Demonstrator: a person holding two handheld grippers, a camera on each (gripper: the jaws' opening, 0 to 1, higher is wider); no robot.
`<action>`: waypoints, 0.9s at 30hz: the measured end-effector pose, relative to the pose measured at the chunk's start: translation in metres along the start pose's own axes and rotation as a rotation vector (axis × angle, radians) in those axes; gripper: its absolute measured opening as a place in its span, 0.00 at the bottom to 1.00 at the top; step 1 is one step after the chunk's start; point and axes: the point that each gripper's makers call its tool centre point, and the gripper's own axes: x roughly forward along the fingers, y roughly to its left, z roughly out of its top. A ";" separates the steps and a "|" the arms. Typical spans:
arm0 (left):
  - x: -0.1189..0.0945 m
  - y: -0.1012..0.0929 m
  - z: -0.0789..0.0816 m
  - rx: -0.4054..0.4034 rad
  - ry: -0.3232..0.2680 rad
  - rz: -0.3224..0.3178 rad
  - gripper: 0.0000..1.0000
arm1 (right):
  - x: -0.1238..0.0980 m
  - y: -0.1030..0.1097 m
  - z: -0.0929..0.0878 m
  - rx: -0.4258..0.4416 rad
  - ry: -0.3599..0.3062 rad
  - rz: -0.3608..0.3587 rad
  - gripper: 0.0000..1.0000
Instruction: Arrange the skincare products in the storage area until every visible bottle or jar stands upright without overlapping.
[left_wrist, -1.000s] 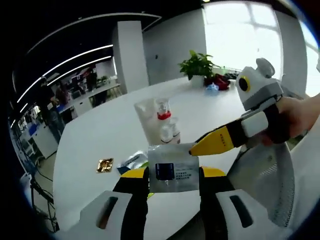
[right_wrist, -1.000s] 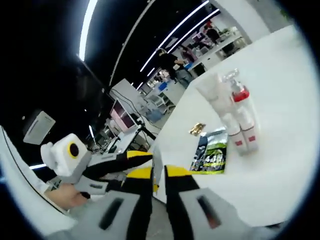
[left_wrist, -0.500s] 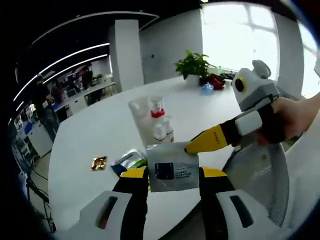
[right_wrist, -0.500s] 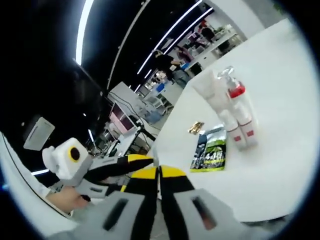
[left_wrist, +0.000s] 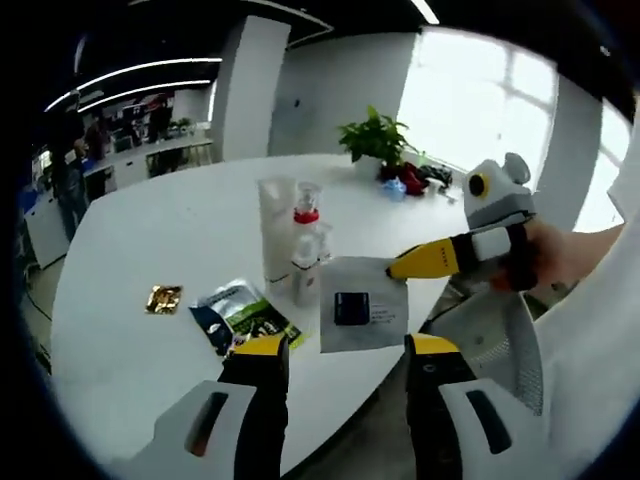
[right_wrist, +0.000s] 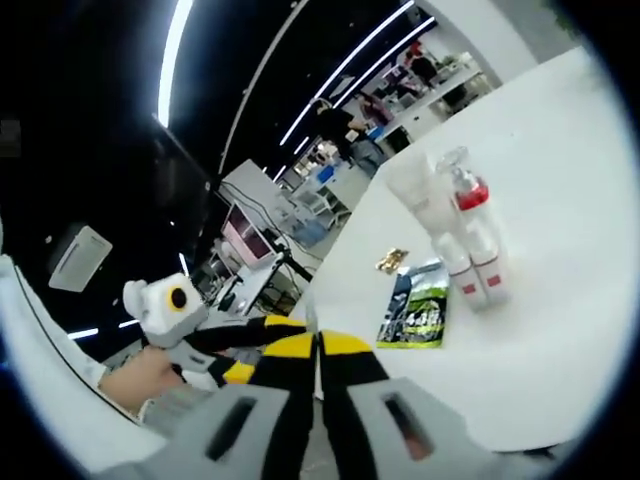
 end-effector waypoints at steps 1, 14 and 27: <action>0.000 0.001 0.003 -0.012 -0.021 -0.007 0.43 | -0.001 0.001 0.000 0.001 -0.001 0.006 0.01; 0.004 -0.010 -0.004 -0.133 0.006 -0.208 0.30 | -0.006 0.010 0.002 -0.024 0.044 0.103 0.01; 0.001 0.002 0.004 -0.274 -0.078 -0.217 0.00 | 0.004 0.000 -0.002 -0.058 0.090 0.072 0.01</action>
